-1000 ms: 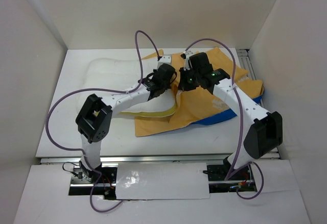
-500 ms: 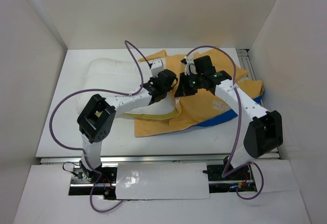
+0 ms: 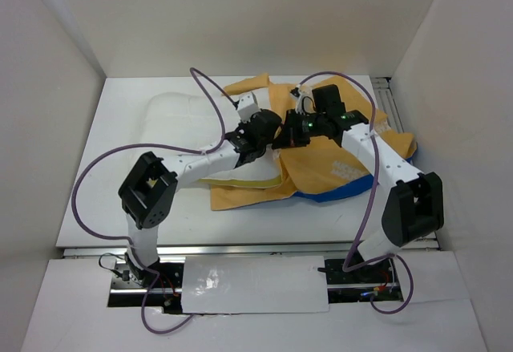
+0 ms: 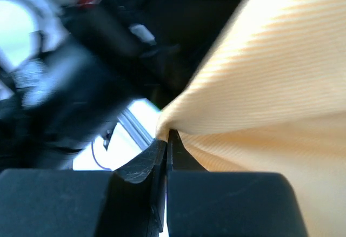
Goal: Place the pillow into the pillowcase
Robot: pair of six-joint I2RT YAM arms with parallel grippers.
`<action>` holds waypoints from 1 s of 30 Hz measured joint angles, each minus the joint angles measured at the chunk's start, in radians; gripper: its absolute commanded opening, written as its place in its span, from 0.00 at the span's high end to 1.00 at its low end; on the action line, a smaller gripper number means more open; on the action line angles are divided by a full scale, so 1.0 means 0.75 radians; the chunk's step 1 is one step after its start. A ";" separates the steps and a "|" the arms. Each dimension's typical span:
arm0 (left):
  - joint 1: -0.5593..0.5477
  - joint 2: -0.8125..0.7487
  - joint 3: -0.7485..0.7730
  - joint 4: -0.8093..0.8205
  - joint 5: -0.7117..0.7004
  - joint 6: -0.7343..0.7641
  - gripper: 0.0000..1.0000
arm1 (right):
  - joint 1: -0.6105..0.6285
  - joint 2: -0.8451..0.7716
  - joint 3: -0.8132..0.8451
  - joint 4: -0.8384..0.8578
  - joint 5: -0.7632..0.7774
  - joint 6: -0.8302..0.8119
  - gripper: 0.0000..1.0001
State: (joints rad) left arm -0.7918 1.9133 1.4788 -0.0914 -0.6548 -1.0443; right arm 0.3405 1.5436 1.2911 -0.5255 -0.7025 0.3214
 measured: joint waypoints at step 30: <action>-0.034 -0.540 -0.773 -0.096 0.537 0.793 0.29 | -0.025 -0.088 -0.160 -0.024 0.295 -0.060 1.00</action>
State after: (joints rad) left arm -0.8173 1.5085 0.8989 -0.1635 -0.2520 -0.4496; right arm 0.3214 1.4776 1.1709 -0.5434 -0.4812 0.2768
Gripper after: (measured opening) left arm 0.856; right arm 0.009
